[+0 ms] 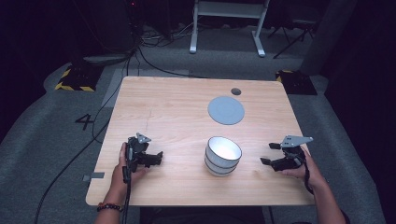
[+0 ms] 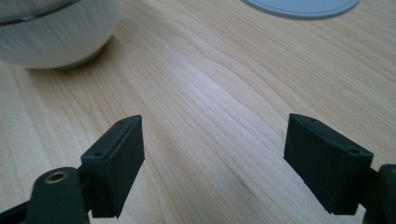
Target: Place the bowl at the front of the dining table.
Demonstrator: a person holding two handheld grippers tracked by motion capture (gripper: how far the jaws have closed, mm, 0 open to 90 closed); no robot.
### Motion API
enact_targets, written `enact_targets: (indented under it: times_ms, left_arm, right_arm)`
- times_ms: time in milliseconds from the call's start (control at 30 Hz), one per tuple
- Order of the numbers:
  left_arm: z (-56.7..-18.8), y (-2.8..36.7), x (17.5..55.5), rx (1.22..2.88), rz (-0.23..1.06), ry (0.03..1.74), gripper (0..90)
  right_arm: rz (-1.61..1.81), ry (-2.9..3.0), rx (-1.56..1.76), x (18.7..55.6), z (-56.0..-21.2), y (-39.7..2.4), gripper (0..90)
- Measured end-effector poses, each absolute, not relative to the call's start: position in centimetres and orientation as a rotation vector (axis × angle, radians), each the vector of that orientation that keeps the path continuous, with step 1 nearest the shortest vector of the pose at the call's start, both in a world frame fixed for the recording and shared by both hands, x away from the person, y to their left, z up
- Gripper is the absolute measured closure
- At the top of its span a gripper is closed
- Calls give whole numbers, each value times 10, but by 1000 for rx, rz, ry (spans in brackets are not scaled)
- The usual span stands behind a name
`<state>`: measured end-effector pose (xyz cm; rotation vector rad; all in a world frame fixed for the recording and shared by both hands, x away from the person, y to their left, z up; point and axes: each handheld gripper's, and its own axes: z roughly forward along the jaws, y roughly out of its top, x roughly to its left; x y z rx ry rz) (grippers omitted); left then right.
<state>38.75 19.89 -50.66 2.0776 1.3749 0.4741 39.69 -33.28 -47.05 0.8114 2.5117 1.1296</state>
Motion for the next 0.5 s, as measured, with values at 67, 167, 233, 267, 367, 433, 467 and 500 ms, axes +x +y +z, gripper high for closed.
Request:
enact_targets:
  times_ms: [67,167,233,267,367,433,467,500]
  left_arm:
    - [-507,199,387,2077,471,1375,0]
    - [-507,199,387,2077,472,1375,0]
    - [-507,199,387,2073,471,1378,0]
    - [-507,199,387,2075,473,1376,0]
    - [-507,199,387,2077,475,1375,0]
    - [-507,199,387,2078,477,1375,0]
    - [-507,199,387,2077,475,1375,0]
    - [-507,199,387,2078,476,1375,0]
  right_arm:
    - [1137,2511,796,396,-467,-330,209]
    - [1146,2516,784,394,-463,-326,212]
    - [1152,2515,763,392,-460,-322,214]
    - [1155,2517,759,392,-459,-321,216]
    - [1169,2520,734,390,-455,-316,217]
    - [1170,2522,718,388,-452,-312,217]
    - [1175,2524,709,387,-451,-311,218]
    - [1184,2524,703,387,-450,-309,218]
